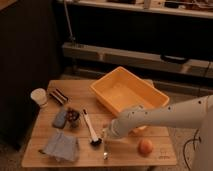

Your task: Place fork in table surface

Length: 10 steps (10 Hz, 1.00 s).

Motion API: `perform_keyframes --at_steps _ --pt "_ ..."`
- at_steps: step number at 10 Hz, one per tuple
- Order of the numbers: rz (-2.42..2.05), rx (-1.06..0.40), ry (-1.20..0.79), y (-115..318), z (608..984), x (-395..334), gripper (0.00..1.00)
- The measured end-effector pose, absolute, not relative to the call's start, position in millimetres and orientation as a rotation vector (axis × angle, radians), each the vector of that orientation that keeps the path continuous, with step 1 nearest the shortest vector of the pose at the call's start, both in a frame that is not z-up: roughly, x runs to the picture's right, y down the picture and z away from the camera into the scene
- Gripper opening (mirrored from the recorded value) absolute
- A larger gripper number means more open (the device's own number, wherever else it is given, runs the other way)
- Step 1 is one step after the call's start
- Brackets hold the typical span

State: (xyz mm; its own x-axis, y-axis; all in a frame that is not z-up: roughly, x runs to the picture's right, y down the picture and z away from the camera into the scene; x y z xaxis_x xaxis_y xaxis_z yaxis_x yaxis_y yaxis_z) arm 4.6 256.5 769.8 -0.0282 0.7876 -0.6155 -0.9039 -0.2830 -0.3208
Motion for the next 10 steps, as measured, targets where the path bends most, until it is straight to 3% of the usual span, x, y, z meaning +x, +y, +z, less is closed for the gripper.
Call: perform_keyframes --at_steps 6,7,8,10 --pt "1.791 -0.864 0.197 264.8 777.7 10.8 0.01" --pt "1.782 -0.882 0.184 265.0 778.4 10.2 0.05" --pt "1.769 -0.901 0.169 266.0 779.4 11.7 0.18" --pt "1.756 -0.913 0.163 266.3 780.8 8.3 0.34"
